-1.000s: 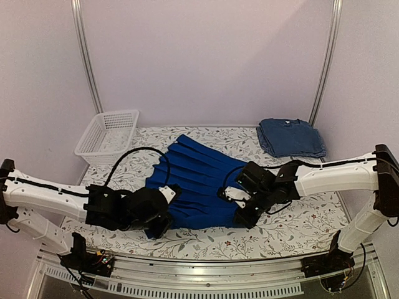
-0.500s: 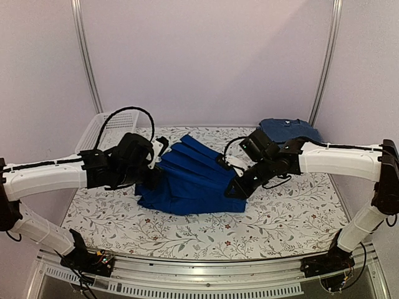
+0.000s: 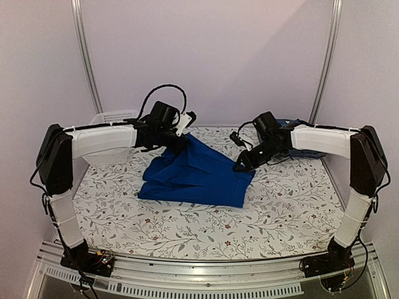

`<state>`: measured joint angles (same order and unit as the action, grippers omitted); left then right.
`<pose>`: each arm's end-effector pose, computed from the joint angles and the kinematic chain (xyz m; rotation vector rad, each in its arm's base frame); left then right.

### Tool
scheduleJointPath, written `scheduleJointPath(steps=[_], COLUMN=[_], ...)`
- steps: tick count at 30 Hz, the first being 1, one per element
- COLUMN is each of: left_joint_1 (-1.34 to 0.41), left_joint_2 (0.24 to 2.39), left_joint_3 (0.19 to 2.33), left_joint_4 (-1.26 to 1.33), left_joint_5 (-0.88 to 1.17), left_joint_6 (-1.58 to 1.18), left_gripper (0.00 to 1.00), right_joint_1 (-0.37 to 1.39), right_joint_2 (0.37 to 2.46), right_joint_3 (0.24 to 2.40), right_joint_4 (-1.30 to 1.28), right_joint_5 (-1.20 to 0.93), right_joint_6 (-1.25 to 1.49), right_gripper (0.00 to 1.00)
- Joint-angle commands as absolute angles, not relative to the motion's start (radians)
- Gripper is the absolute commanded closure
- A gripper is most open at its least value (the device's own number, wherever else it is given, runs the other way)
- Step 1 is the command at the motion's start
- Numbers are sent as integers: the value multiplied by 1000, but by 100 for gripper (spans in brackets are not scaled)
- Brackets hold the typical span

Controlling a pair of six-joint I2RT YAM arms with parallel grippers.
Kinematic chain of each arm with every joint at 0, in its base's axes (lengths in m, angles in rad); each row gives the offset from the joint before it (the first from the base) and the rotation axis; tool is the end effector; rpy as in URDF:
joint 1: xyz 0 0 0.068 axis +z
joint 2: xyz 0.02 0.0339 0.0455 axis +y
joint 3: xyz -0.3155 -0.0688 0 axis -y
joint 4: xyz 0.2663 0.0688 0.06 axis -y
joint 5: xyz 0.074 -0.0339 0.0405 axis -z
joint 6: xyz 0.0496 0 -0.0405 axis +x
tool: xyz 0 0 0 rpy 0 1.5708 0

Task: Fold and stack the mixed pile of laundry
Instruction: Fold the crumpled skirt at the center of the board.

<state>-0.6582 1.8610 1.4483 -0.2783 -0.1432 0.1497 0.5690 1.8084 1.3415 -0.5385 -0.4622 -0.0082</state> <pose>0.3786 -0.2838 0.2855 0.8161 2.1029 -0.1104 0.3440 0.2463 0.2539 -0.9149 2.4541 0.8009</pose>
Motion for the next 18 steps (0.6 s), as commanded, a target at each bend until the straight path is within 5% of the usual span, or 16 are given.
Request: scheduleJointPath(steps=[1,7,12,18], left_joint_1=[-614,-578,-554,-542], left_joint_2=[1964,2138,2178,1940], left_joint_3=[1564,1707,1755,1530], left_joint_4=[-203,-164,-190,-118], left_joint_5=[-73,-65,-144,-174], left_joint_6=[237,236,128,-18], left_gripper=[100,94,62,21], right_joint_1=[496,420,411,411], right_joint_2=[1887,2049,2161,2183], right_joint_3=[1421,1506,1556,1542], right_joint_4=[-543,-543,-550,-543], right_joint_5=[-524,-481,-421,-371], right_joint_6=[-34,-40,-17,30], right_gripper=[100,98,90,77])
